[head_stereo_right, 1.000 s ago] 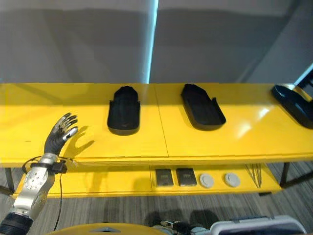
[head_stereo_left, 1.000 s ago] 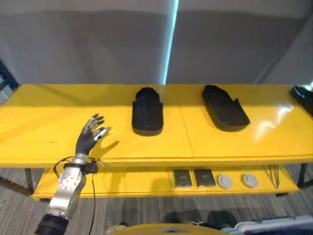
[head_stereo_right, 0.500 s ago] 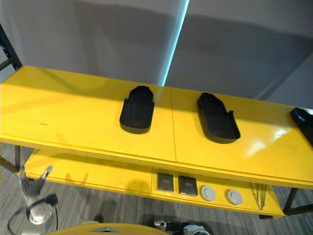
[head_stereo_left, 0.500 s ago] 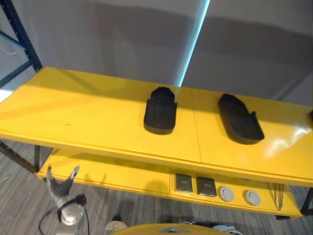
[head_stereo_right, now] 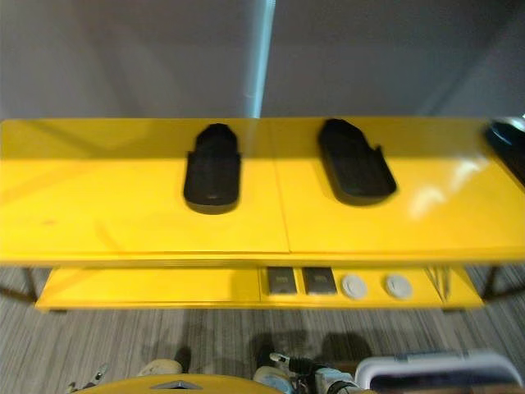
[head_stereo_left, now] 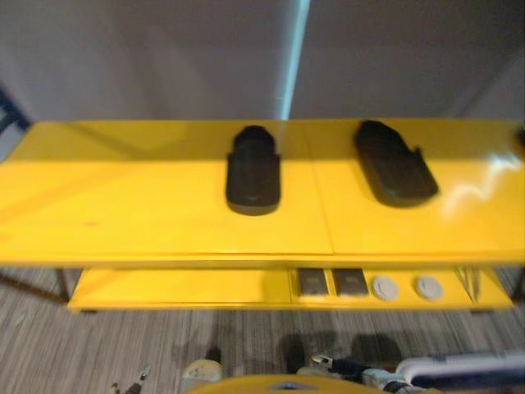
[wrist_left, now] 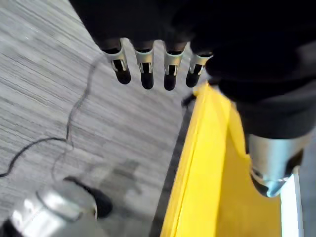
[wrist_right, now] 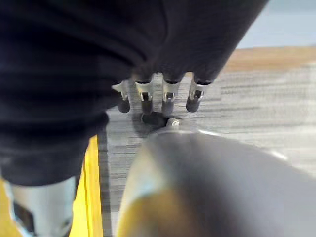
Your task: Move parts from the plastic box to the shelf.
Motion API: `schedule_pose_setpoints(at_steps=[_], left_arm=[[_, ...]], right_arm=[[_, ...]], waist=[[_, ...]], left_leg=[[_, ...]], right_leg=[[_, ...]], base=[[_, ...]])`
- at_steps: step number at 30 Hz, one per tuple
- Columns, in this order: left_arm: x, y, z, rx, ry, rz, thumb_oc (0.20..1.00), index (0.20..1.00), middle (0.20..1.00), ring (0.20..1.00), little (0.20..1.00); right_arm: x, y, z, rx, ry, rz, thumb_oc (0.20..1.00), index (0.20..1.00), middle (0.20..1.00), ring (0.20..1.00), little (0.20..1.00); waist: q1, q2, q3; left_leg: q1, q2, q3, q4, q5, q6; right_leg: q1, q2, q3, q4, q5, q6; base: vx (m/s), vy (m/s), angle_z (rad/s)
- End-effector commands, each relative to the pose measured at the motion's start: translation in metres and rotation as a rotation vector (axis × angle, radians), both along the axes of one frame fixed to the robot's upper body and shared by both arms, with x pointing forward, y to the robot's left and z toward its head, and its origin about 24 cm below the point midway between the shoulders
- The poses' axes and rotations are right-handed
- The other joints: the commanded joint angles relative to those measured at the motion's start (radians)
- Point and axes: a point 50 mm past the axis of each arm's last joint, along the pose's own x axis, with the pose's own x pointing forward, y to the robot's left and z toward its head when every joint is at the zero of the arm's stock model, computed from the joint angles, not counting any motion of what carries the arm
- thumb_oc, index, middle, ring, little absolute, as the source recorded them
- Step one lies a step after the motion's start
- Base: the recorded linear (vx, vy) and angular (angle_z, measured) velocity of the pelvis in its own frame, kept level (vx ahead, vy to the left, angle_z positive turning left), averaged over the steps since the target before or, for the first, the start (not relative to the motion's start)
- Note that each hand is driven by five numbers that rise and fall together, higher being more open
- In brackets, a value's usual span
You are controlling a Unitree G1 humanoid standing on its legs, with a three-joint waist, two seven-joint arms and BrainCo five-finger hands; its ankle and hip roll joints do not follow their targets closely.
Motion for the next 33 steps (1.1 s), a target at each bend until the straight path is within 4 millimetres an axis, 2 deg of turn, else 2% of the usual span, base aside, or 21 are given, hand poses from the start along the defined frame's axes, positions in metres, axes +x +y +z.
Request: schedule_pose_setpoints(at_steps=[1,3,4,7,8,11,12,14,15,17,20,21,22,24,25,27,28,30,31,32,33], left_arm=[[0.022,-0.013,-0.006,-0.245,0.053,-0.243,1.0,1.0,1.0,1.0,1.0],[0.029,-0.012,-0.005,-0.278,0.082,-0.326,1.0,1.0,1.0,1.0,1.0],[0.033,-0.009,-0.005,-0.277,0.085,-0.314,1.0,1.0,1.0,1.0,1.0],[0.041,0.004,-0.001,-0.299,0.046,-0.199,1.0,1.0,1.0,1.0,1.0],[0.046,0.005,0.0,-0.302,0.05,-0.223,1.0,1.0,1.0,1.0,1.0],[0.057,0.0,0.002,-0.266,0.084,-0.341,1.0,1.0,1.0,1.0,1.0],[0.057,-0.001,0.001,-0.273,0.093,-0.363,1.0,1.0,1.0,1.0,1.0],[0.06,-0.007,0.001,-0.273,0.122,-0.426,1.0,1.0,1.0,1.0,1.0],[0.06,-0.007,0.001,-0.272,0.122,-0.425,1.0,1.0,1.0,1.0,1.0],[0.061,-0.01,0.0,-0.255,0.136,-0.436,1.0,1.0,1.0,1.0,1.0],[0.067,-0.011,0.002,-0.209,0.127,-0.472,1.0,1.0,1.0,1.0,1.0],[0.069,-0.013,0.002,-0.207,0.113,-0.455,1.0,1.0,1.0,1.0,1.0],[0.073,-0.015,0.003,-0.2,0.1,-0.455,1.0,1.0,1.0,1.0,1.0],[0.08,-0.02,0.005,-0.182,0.064,-0.471,1.0,1.0,1.0,1.0,1.0],[0.083,-0.023,0.006,-0.181,0.043,-0.476,1.0,1.0,1.0,1.0,1.0],[0.084,-0.028,0.006,-0.17,0.022,-0.508,1.0,1.0,1.0,1.0,1.0],[0.084,-0.028,0.006,-0.169,0.022,-0.515,1.0,1.0,1.0,1.0,1.0],[0.083,-0.031,0.006,-0.179,0.035,-0.548,1.0,1.0,1.0,1.0,1.0],[0.082,-0.033,0.005,-0.181,0.039,-0.561,1.0,1.0,1.0,1.0,1.0],[0.079,-0.036,0.004,-0.168,0.056,-0.622,1.0,1.0,1.0,1.0,1.0],[0.079,-0.036,0.004,-0.165,0.057,-0.629,1.0,1.0,1.0,1.0,1.0]], right_arm=[[0.012,-0.006,0.004,0.028,-0.098,-0.199,1.0,1.0,1.0,1.0,1.0],[0.015,-0.016,0.008,0.01,-0.15,-0.268,1.0,1.0,1.0,1.0,1.0],[0.012,-0.02,0.008,0.001,-0.142,-0.247,1.0,1.0,1.0,1.0,1.0],[0.001,-0.018,0.005,0.02,-0.094,-0.169,1.0,1.0,1.0,1.0,1.0],[-0.001,-0.018,0.005,0.014,-0.09,-0.179,1.0,1.0,1.0,1.0,1.0],[-0.005,-0.014,0.003,0.031,-0.091,-0.259,1.0,1.0,1.0,1.0,1.0],[-0.005,-0.014,0.003,0.029,-0.093,-0.266,1.0,1.0,1.0,1.0,1.0],[-0.01,-0.013,0.001,0.011,-0.07,-0.262,1.0,1.0,1.0,1.0,1.0],[-0.011,-0.012,0.001,0.009,-0.067,-0.262,1.0,1.0,1.0,1.0,1.0],[-0.019,-0.008,-0.002,-0.006,-0.027,-0.189,1.0,1.0,1.0,1.0,1.0],[-0.017,-0.006,-0.002,-0.019,-0.046,-0.112,1.0,1.0,1.0,1.0,1.0],[-0.013,-0.006,-0.001,-0.032,-0.073,-0.094,1.0,1.0,1.0,1.0,1.0],[-0.009,-0.006,0.001,-0.048,-0.101,-0.081,1.0,1.0,1.0,1.0,1.0],[0.002,-0.009,0.007,-0.082,-0.205,-0.09,1.0,1.0,1.0,1.0,1.0],[0.013,-0.011,0.012,-0.106,-0.278,-0.093,1.0,1.0,1.0,1.0,1.0],[0.034,-0.015,0.026,-0.193,-0.436,-0.062,1.0,1.0,1.0,1.0,1.0],[0.043,-0.018,0.033,-0.223,-0.511,-0.06,1.0,1.0,1.0,1.0,1.0],[0.057,-0.023,0.048,-0.302,-0.652,-0.086,1.0,1.0,1.0,1.0,1.0],[0.062,-0.026,0.053,-0.325,-0.694,-0.093,1.0,1.0,1.0,1.0,1.0],[0.083,-0.03,0.075,-0.391,-0.832,-0.1,1.0,1.0,1.0,1.0,1.0],[0.088,-0.03,0.081,-0.406,-0.872,-0.09,1.0,1.0,1.0,1.0,1.0]], waist=[[-0.027,0.002,0.005],[-0.081,-0.006,0.014],[-0.101,-0.009,0.022],[-0.106,-0.018,0.043],[-0.102,-0.018,0.046],[-0.106,-0.004,0.039],[-0.107,-0.005,0.036],[-0.106,-0.002,0.034],[-0.106,-0.003,0.032],[-0.104,-0.007,0.036],[-0.123,-0.008,0.054],[-0.126,-0.005,0.068],[-0.122,0.001,0.083],[-0.115,0.009,0.106],[-0.112,0.012,0.112],[-0.109,0.016,0.106],[-0.107,0.022,0.104],[-0.101,0.033,0.097],[-0.1,0.034,0.096],[-0.102,0.036,0.089],[-0.103,0.036,0.088]], left_leg=[[-0.038,0.011,0.019,0.068,-0.013,0.007],[-0.019,-0.006,0.066,0.06,-0.044,0.03],[-0.005,-0.01,0.101,0.058,-0.058,0.038],[0.021,0.002,0.243,0.062,-0.067,0.036],[0.025,0.016,0.296,0.059,-0.061,0.038],[0.009,0.051,0.356,0.049,-0.026,0.054],[0.004,0.051,0.358,0.049,-0.022,0.054],[0.001,0.082,0.425,0.065,-0.026,0.049],[-0.003,0.083,0.433,0.066,-0.023,0.047],[0.01,0.122,0.516,0.087,-0.031,0.03],[-0.005,0.164,0.518,0.161,-0.039,0.009],[-0.029,0.193,0.505,0.228,-0.019,-0.008],[-0.074,0.216,0.468,0.309,0.026,-0.031],[-0.155,0.224,0.395,0.4,0.083,-0.057],[-0.179,0.204,0.361,0.389,0.088,-0.056],[-0.178,0.147,0.318,0.267,0.07,-0.039],[-0.17,0.137,0.3,0.183,0.071,-0.039],[-0.19,0.135,0.263,0.085,0.123,-0.051],[-0.196,0.132,0.249,0.072,0.13,-0.051],[-0.181,0.122,0.243,0.046,0.126,-0.044],[-0.178,0.12,0.243,0.044,0.123,-0.042]], right_leg=[[0.083,0.014,0.02,0.004,-0.013,0.058],[0.025,-0.002,0.047,0.004,0.033,0.081],[-0.001,-0.012,0.036,0.004,0.054,0.092],[-0.04,-0.076,-0.118,0.023,0.091,0.124],[-0.035,-0.092,-0.166,0.049,0.086,0.126],[-0.015,-0.1,-0.181,0.149,0.025,0.101],[-0.018,-0.1,-0.181,0.151,0.025,0.099],[-0.001,-0.134,-0.244,0.154,0.012,0.092],[-0.004,-0.136,-0.251,0.152,0.013,0.092],[0.031,-0.146,-0.328,0.109,0.001,0.107],[0.015,-0.13,-0.307,0.104,-0.01,0.091],[0.024,-0.112,-0.297,0.094,-0.018,0.072],[0.04,-0.089,-0.286,0.08,-0.025,0.055],[0.063,-0.056,-0.258,0.049,-0.031,0.031],[0.067,-0.049,-0.238,0.033,-0.031,0.029],[0.052,-0.044,-0.199,0.022,-0.031,0.039],[0.052,-0.04,-0.185,0.018,-0.034,0.045],[0.055,-0.032,-0.164,0.011,-0.042,0.047],[0.059,-0.03,-0.157,0.01,-0.047,0.046],[0.057,-0.036,-0.154,0.009,-0.054,0.049],[0.054,-0.037,-0.154,0.009,-0.054,0.049]], base=[[0.02,0.17,-0.79],[-0.06,0.195,-1.0],[-0.16,0.152,-1.35],[-0.26,-0.011,-1.57],[-0.3,-0.118,-2.2],[-0.26,-0.117,-1.56],[-0.24,-0.17,-0.96],[-0.19,-0.182,-0.48],[-0.09,-0.21,-0.64],[-0.05,-0.35,-1.54],[-0.02,-0.345,-1.31],[0.04,-0.277,-0.37],[0.04,-0.251,-0.49],[0.03,-0.103,-0.79],[0.02,0.1,-0.69],[0.05,0.197,-0.96],[0.1,0.191,-1.15],[0.16,0.185,-0.69],[0.22,0.244,-0.34],[0.16,0.187,-0.35],[0.15,0.188,-0.47]])
